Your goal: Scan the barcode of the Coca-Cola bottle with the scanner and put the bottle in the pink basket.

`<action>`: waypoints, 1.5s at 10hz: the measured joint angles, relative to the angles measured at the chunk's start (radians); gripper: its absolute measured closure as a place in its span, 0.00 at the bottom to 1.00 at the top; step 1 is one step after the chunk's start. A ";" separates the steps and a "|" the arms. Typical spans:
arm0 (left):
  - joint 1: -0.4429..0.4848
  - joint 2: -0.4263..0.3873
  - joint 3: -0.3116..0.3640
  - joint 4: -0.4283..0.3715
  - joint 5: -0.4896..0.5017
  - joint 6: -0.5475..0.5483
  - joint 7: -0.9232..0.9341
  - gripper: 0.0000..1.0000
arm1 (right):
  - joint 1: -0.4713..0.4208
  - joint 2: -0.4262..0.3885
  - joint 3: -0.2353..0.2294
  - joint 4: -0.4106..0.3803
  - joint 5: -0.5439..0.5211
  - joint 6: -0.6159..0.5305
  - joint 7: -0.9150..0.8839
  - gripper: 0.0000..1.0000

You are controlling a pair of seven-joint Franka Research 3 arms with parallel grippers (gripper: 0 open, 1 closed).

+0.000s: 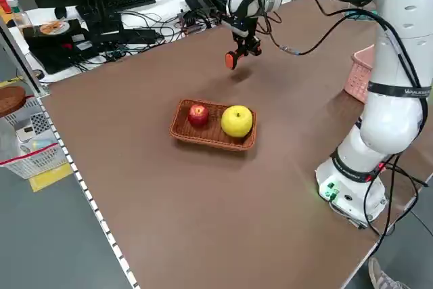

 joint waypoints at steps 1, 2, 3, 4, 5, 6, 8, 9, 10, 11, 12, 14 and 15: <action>0.001 0.018 0.000 -0.014 0.020 0.025 -0.003 0.63 | 0.033 0.003 0.000 -0.008 -0.026 0.031 0.055 0.68; 0.002 0.033 -0.001 -0.024 0.030 0.046 -0.003 0.63 | 0.054 0.015 0.001 -0.016 -0.045 0.065 0.091 0.68; 0.003 0.043 -0.003 -0.032 0.037 0.059 -0.003 0.63 | 0.063 0.039 0.000 -0.021 -0.060 0.105 0.114 0.68; 0.003 0.051 -0.010 -0.035 0.044 0.063 -0.003 0.63 | 0.068 0.073 0.000 -0.023 -0.077 0.146 0.128 0.68; 0.003 0.057 -0.018 -0.040 0.064 0.069 -0.003 0.63 | 0.074 0.113 0.000 -0.025 -0.100 0.186 0.141 0.68; 0.003 0.062 -0.027 -0.050 0.091 0.082 -0.007 0.63 | 0.080 0.152 0.000 -0.027 -0.118 0.220 0.152 0.68; 0.003 0.072 -0.032 -0.073 0.141 0.102 -0.020 0.63 | 0.084 0.210 -0.002 -0.033 -0.158 0.258 0.159 0.68; 0.004 0.080 -0.032 -0.074 0.155 0.107 -0.021 0.63 | 0.084 0.226 -0.003 -0.045 -0.171 0.279 0.161 0.68; 0.004 0.081 -0.033 -0.074 0.158 0.109 -0.021 0.63 | 0.084 0.234 -0.004 -0.060 -0.176 0.299 0.161 0.68; 0.004 0.081 -0.033 -0.074 0.160 0.109 -0.021 0.63 | 0.084 0.241 -0.005 -0.070 -0.177 0.315 0.162 0.68; 0.004 0.081 -0.034 -0.074 0.162 0.109 -0.020 0.63 | 0.084 0.256 -0.007 -0.080 -0.177 0.337 0.162 0.68; 0.004 0.082 -0.036 -0.075 0.180 0.109 -0.018 0.50 | 0.084 0.288 -0.009 -0.113 -0.179 0.402 0.162 0.68; 0.004 0.082 -0.037 -0.074 0.183 0.109 -0.018 0.40 | 0.084 0.296 -0.009 -0.120 -0.179 0.412 0.162 0.68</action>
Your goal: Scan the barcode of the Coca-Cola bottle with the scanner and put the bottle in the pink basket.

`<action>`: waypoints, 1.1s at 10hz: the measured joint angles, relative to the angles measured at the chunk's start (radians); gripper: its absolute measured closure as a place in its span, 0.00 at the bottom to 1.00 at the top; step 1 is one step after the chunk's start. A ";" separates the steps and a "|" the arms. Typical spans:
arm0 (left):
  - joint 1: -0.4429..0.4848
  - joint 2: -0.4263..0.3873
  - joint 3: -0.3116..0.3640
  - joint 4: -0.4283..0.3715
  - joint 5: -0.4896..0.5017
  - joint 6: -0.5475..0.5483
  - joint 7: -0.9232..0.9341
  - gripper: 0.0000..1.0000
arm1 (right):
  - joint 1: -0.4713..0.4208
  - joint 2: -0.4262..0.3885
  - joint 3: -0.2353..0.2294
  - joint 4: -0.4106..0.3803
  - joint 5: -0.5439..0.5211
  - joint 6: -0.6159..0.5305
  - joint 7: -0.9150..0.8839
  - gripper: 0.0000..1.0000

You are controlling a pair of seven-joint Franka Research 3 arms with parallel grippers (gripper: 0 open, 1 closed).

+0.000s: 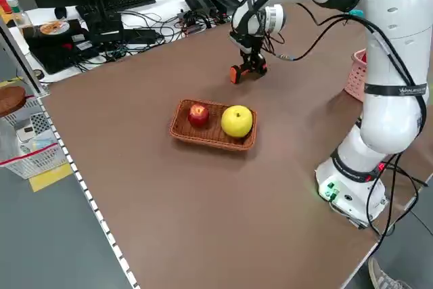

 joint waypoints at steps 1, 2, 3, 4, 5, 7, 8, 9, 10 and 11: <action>0.000 0.000 -0.001 0.000 0.002 0.000 0.000 0.37 | 0.000 0.001 -0.002 -0.001 0.000 -0.001 0.000 0.67; 0.000 0.000 -0.003 0.000 0.002 0.000 0.001 0.25 | 0.000 0.001 -0.004 -0.001 0.000 -0.001 0.000 0.67; 0.000 0.000 -0.007 0.000 0.002 0.000 0.001 0.10 | 0.000 0.000 -0.006 0.000 0.000 -0.002 0.000 0.57; 0.000 0.000 -0.012 0.000 0.013 0.001 0.002 0.00 | 0.000 -0.004 -0.008 0.001 0.000 -0.006 0.000 0.41; 0.000 0.000 -0.015 0.000 0.032 0.002 0.002 0.00 | 0.000 -0.010 -0.010 0.005 0.000 -0.017 0.000 0.25; 0.001 -0.001 -0.016 0.003 0.055 0.004 0.049 0.00 | -0.002 -0.037 -0.021 0.038 -0.001 -0.089 0.003 0.01; 0.007 -0.008 -0.015 0.008 0.058 0.006 0.116 0.00 | -0.008 -0.060 -0.037 0.085 -0.001 -0.172 0.007 0.01; 0.018 -0.030 -0.007 0.018 0.061 0.006 0.210 0.00 | -0.026 -0.089 -0.056 0.133 -0.003 -0.237 0.010 0.01; 0.031 -0.064 0.015 0.030 0.062 -0.003 0.323 0.00 | -0.062 -0.126 -0.073 0.156 -0.006 -0.262 0.012 0.01; 0.042 -0.104 0.048 0.050 0.062 -0.033 0.449 0.00 | -0.116 -0.162 -0.091 0.163 -0.010 -0.271 0.012 0.01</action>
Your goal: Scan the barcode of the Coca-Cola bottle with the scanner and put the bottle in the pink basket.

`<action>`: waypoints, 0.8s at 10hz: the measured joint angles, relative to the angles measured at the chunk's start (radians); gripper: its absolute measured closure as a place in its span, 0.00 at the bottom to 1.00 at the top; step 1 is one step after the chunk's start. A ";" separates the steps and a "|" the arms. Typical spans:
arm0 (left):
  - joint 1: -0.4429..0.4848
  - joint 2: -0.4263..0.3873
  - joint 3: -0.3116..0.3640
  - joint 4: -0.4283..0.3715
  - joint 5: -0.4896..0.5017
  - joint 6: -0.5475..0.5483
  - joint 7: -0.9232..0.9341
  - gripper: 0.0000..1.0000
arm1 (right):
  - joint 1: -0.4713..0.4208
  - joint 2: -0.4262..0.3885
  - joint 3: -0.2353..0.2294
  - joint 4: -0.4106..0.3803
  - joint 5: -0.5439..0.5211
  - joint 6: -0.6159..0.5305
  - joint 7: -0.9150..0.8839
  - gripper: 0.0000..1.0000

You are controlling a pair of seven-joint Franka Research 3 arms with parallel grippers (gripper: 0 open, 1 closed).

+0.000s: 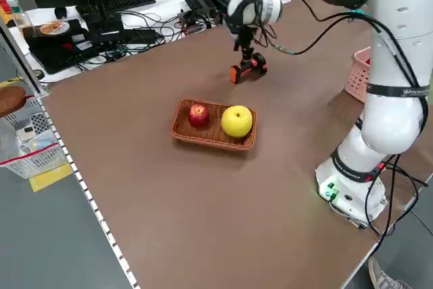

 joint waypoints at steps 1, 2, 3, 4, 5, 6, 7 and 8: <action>0.012 -0.037 0.033 0.025 -0.001 -0.040 0.144 0.00 | -0.072 -0.034 -0.014 0.002 -0.003 -0.007 -0.016 0.01; 0.021 -0.065 0.068 0.048 -0.002 -0.067 0.296 0.00 | -0.154 -0.061 -0.022 0.005 -0.005 -0.022 -0.076 0.01; 0.028 -0.086 0.114 0.058 -0.003 -0.077 0.466 0.00 | -0.253 -0.079 -0.027 0.012 -0.005 -0.050 -0.168 0.01; 0.046 -0.099 0.155 0.066 -0.036 -0.077 0.662 0.00 | -0.358 -0.085 -0.030 0.034 -0.006 -0.098 -0.260 0.01; 0.062 -0.108 0.195 0.086 -0.115 -0.078 0.874 0.00 | -0.470 -0.085 -0.032 0.069 -0.005 -0.142 -0.368 0.01; 0.072 -0.119 0.228 0.119 -0.220 -0.116 1.087 0.00 | -0.577 -0.084 -0.032 0.107 -0.005 -0.180 -0.477 0.01; 0.094 -0.131 0.246 0.185 -0.332 -0.222 1.296 0.00 | -0.661 -0.082 -0.032 0.137 -0.005 -0.215 -0.540 0.01; 0.118 -0.141 0.252 0.283 -0.411 -0.365 1.460 0.00 | -0.724 -0.080 -0.031 0.155 -0.005 -0.233 -0.564 0.01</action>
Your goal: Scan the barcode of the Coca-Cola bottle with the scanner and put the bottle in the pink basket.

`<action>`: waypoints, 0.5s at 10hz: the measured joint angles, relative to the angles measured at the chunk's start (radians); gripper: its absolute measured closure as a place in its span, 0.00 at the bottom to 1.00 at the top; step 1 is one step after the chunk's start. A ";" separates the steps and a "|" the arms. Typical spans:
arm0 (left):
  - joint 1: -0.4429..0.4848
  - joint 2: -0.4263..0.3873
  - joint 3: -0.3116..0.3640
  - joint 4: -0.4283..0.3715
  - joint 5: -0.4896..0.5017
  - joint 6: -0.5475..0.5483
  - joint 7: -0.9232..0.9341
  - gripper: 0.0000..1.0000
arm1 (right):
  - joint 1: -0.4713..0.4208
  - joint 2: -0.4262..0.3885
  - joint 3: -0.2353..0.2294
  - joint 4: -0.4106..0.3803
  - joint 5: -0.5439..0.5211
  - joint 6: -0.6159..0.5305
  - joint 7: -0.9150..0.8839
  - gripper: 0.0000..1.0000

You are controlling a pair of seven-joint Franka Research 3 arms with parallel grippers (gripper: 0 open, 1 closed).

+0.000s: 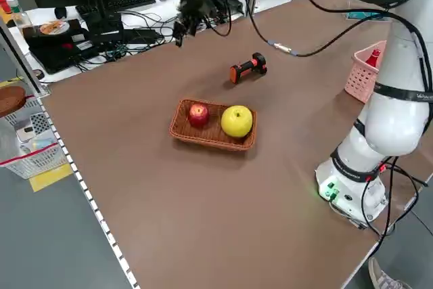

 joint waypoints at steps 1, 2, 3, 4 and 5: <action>0.016 -0.010 0.001 0.103 -0.029 -0.147 0.077 0.00 | -0.046 0.003 0.003 0.013 -0.005 -0.020 -0.005 0.01; 0.022 -0.020 -0.002 0.189 -0.035 -0.275 0.103 0.00 | -0.088 0.005 0.009 0.026 -0.023 -0.046 -0.029 0.01; 0.024 -0.027 -0.013 0.255 -0.036 -0.376 0.111 0.00 | -0.122 0.005 0.014 0.043 -0.048 -0.062 -0.074 0.01; 0.024 -0.036 -0.034 0.294 -0.036 -0.449 0.114 0.00 | -0.150 0.005 0.018 0.063 -0.063 -0.068 -0.103 0.01; 0.022 -0.049 -0.057 0.312 -0.036 -0.497 0.114 0.00 | -0.178 0.005 0.019 0.076 -0.064 -0.074 -0.124 0.01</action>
